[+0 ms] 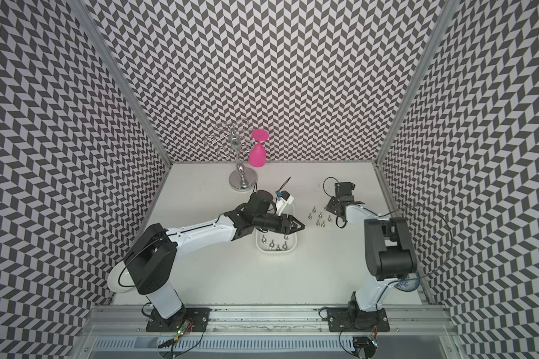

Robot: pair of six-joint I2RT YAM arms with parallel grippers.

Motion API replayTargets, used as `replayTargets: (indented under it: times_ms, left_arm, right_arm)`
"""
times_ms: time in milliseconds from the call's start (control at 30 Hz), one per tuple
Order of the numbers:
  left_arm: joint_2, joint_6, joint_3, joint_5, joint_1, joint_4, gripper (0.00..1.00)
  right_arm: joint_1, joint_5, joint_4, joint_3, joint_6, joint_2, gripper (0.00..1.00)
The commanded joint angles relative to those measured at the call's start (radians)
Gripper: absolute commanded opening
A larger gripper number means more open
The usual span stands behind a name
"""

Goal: Take out the wing nut from the storage box
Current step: Place the wing nut at the center of the board, then pick up the wing nut from the storage box.

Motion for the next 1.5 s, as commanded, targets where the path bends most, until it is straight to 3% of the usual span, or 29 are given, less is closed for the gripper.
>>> replayTargets:
  times_ms: [0, 267, 600, 933, 1167, 1300, 1467]
  left_arm:
    - [0.005, -0.009, 0.015, 0.009, -0.002, 0.048, 0.54]
    - [-0.009, -0.001, -0.008, 0.003, -0.002, 0.036, 0.54]
    - [-0.039, 0.027, -0.028, -0.011, 0.001, 0.001, 0.54]
    - [-0.086, 0.055, -0.040, -0.025, 0.026, -0.036, 0.54]
    - [-0.214, 0.088, -0.146, -0.005, 0.202, -0.078, 0.54]
    - [-0.307, 0.100, -0.244, 0.007, 0.364, -0.109, 0.54]
    - [-0.395, 0.098, -0.359, 0.036, 0.567, -0.132, 0.55]
  right_arm:
    - [-0.019, -0.021, 0.050, 0.021, 0.014, 0.038, 0.00]
    - [-0.016, 0.006, 0.056, 0.008, -0.004, 0.072, 0.00]
    - [0.017, 0.016, 0.040, 0.024, -0.017, 0.100, 0.21]
    - [0.036, 0.040, 0.022, 0.034, -0.022, 0.006, 0.26]
    - [0.129, 0.065, -0.001, 0.037, -0.059, -0.148, 0.30]
    - [0.297, 0.002, 0.028, 0.022, -0.097, -0.198, 0.31]
    - [0.535, -0.058, 0.022, 0.070, -0.074, -0.131, 0.30]
